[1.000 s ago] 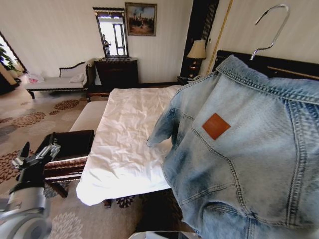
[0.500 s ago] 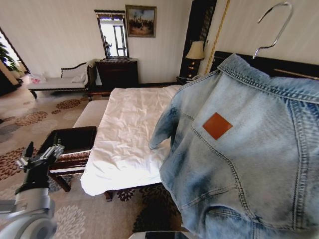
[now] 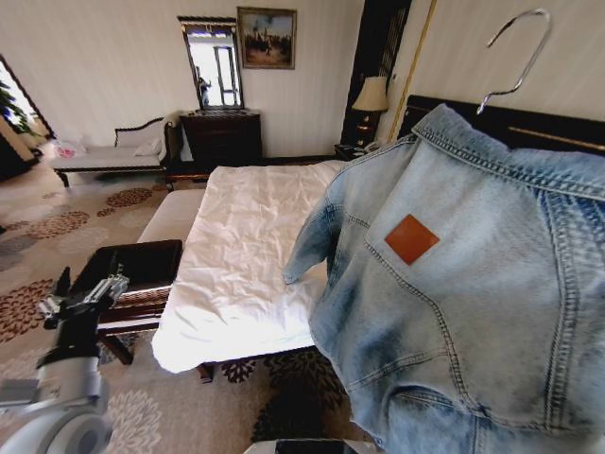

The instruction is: Pick up the clothes from the bed and hang them on the clothes hanger.

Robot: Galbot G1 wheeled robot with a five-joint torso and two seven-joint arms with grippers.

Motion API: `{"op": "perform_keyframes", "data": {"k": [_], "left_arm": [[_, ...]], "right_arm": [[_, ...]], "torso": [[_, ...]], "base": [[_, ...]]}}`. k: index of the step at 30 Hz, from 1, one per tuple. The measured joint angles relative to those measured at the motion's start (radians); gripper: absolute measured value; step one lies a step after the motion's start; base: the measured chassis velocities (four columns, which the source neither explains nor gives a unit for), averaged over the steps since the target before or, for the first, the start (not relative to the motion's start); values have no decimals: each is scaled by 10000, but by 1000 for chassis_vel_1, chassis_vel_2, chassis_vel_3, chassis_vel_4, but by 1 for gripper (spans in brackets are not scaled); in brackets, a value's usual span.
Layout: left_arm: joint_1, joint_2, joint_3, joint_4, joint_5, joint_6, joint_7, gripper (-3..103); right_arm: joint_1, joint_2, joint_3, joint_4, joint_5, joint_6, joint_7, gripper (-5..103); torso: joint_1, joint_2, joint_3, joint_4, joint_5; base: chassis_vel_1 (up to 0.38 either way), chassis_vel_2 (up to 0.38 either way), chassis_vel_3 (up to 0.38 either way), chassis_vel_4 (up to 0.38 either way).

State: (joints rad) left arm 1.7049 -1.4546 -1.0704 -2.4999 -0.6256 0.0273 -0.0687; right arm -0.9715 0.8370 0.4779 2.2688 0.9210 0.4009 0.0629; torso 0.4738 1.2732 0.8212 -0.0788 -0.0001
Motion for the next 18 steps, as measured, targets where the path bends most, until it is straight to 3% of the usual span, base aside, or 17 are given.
{"op": "perform_keyframes", "data": {"k": [18], "left_arm": [[29,-99,158,-1,180,-518,120,100]], "right_arm": [[-103,0,154,19,-25,34,-41,21]], "torso": [[4,0,1,1,0]], "base": [[0,0,0,0]]}}
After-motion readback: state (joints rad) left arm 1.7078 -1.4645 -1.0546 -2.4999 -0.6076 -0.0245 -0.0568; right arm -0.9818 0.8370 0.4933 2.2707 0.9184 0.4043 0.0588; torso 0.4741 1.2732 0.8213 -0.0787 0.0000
